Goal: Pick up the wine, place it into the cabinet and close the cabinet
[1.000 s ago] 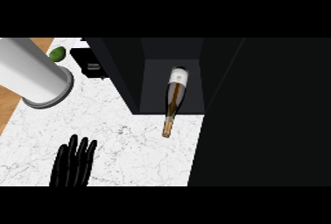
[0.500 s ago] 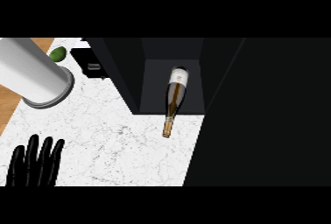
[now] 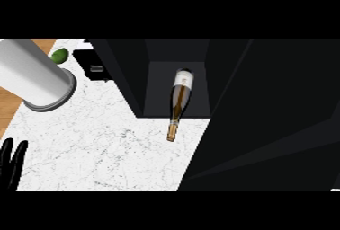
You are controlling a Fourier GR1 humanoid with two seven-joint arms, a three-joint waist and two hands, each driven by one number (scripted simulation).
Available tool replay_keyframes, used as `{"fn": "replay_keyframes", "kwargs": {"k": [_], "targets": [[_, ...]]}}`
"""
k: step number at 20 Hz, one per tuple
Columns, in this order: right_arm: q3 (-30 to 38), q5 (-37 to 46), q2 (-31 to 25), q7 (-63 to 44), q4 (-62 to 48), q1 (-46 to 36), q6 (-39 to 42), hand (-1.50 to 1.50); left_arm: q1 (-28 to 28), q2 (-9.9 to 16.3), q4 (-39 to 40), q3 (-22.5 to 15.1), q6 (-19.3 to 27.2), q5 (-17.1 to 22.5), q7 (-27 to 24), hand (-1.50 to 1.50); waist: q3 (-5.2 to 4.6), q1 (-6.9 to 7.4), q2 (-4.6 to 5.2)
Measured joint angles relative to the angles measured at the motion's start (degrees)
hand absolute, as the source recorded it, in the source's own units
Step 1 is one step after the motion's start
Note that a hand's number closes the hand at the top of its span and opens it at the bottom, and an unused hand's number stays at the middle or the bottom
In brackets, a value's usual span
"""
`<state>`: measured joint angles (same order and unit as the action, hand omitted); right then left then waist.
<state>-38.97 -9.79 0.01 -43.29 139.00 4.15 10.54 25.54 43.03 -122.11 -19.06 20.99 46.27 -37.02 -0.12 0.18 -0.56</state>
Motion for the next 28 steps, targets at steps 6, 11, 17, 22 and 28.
{"fn": "replay_keyframes", "kwargs": {"k": [6,11,17,22,28], "targets": [[-5.99,7.61,-1.65,-0.42,0.11,-4.01,-10.37,1.50,0.33,2.20,1.76,6.68,-5.00,3.83,1.94,-1.50,-0.04,-0.04,0.01],[-8.85,12.73,-3.05,1.32,-0.78,-7.52,-17.88,1.50,0.95,2.44,2.37,8.61,-7.26,4.54,2.67,-1.50,-0.05,0.05,-0.07],[-11.13,16.40,-6.90,1.22,-1.57,-14.96,-25.00,1.50,0.36,2.06,3.33,10.21,-10.18,6.30,4.01,-1.50,-0.09,0.40,0.04],[-12.53,16.70,-9.63,-0.29,-2.48,-21.73,-30.02,1.50,-0.21,2.04,2.49,11.50,-11.54,7.93,5.96,-1.50,-0.09,0.88,0.20],[-10.29,10.02,-9.39,-0.63,-6.34,-31.43,-33.99,1.50,-2.57,1.09,2.45,11.18,-11.10,7.92,7.98,-1.50,-0.07,1.63,0.62]]}}
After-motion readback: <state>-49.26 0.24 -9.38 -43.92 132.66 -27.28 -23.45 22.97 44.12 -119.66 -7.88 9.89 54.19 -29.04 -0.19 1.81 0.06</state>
